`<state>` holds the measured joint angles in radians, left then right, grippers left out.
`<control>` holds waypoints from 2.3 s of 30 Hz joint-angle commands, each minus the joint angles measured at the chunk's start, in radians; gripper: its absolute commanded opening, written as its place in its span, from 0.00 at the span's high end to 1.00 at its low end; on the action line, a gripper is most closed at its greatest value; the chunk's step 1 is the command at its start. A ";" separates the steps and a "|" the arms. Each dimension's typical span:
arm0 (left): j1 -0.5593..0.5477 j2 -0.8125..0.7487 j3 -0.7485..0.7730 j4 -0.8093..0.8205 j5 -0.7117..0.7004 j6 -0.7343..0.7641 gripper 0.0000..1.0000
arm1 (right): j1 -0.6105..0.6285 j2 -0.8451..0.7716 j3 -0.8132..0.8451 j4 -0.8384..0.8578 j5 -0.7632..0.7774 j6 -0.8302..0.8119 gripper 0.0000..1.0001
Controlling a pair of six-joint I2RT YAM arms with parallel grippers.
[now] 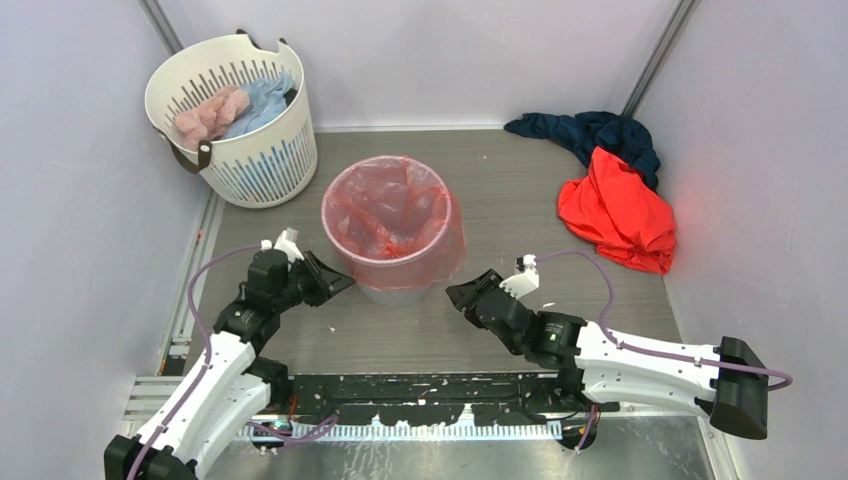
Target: Put the trash bags into the trash bin
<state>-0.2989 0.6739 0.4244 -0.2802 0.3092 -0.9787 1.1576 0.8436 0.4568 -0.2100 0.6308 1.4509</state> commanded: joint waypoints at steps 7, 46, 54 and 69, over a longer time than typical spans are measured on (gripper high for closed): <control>-0.009 0.018 -0.048 0.100 -0.037 0.029 0.89 | 0.004 -0.006 -0.012 0.036 0.047 0.020 0.54; -0.008 -0.040 0.481 -0.516 -0.180 0.341 0.00 | -0.262 1.131 1.816 -0.862 -0.527 -1.111 0.99; -0.008 -0.055 0.433 -0.496 -0.172 0.333 0.00 | -0.265 1.317 1.762 -0.987 -0.558 -1.160 0.99; -0.008 -0.028 0.316 -0.389 -0.129 0.303 0.00 | -0.261 1.207 1.322 -0.837 -0.543 -1.160 0.99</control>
<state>-0.3058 0.6373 0.7589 -0.7605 0.1581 -0.6712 0.8959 2.1403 1.7981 -1.0763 0.0948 0.3115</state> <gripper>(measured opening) 0.994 0.029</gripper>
